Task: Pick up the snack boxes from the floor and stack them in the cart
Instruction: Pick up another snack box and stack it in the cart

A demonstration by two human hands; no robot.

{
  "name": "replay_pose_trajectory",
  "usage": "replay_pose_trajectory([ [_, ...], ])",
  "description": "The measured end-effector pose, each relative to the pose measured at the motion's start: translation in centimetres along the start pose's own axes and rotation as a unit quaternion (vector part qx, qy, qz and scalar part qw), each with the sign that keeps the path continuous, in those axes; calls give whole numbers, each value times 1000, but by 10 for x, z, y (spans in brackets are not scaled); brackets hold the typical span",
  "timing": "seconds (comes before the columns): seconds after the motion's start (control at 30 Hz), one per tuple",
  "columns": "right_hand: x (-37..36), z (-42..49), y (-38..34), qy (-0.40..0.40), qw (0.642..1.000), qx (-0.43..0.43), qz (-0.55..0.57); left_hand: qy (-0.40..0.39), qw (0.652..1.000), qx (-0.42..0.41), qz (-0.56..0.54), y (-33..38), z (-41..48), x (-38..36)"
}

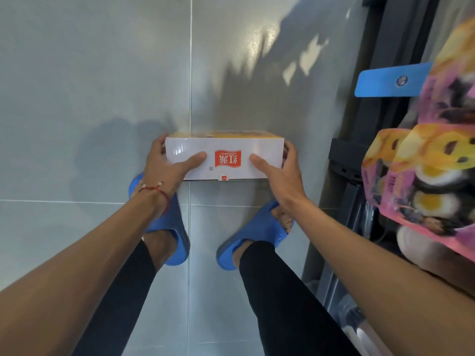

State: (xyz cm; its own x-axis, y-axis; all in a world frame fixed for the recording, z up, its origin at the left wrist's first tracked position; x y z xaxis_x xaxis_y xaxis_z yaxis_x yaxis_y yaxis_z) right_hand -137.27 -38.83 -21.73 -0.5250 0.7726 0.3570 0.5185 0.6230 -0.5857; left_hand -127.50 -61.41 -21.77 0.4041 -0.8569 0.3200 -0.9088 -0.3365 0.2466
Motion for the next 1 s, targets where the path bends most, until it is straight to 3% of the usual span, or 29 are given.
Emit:
replay_pose_trajectory([
  [0.1,-5,12,-11,23,1000,11,11,-13,999,-24,41,8,9,-4],
  [0.27,-9,22,-19,31,997,-26,64,-25,1000,-9,16,13,12,0],
  [0.53,3,-54,-62,13,998,-22,65,-26,1000,-3,-4,18,-48,38],
  [0.73,10,-129,-136,21,996,-6,83,-1,1000,-7,0,34,-130,108],
  [1.0,7,-232,-263,-25,994,100,34,36,996,33,-81,46,-249,212],
])
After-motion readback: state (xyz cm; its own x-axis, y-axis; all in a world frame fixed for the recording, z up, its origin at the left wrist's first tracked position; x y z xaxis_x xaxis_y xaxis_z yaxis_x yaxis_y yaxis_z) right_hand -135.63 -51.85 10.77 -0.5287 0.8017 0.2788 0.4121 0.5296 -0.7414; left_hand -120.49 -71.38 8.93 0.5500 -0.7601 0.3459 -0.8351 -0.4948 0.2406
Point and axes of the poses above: each hand's wrist, its own z-axis towards the middle knuckle, its own x-axis out of the back of the hand, y = z × x, the point moved 3 cm from there along z, towards the middle knuckle, and after that the axes turned 13 degrees about x, right-handed, at the moved point
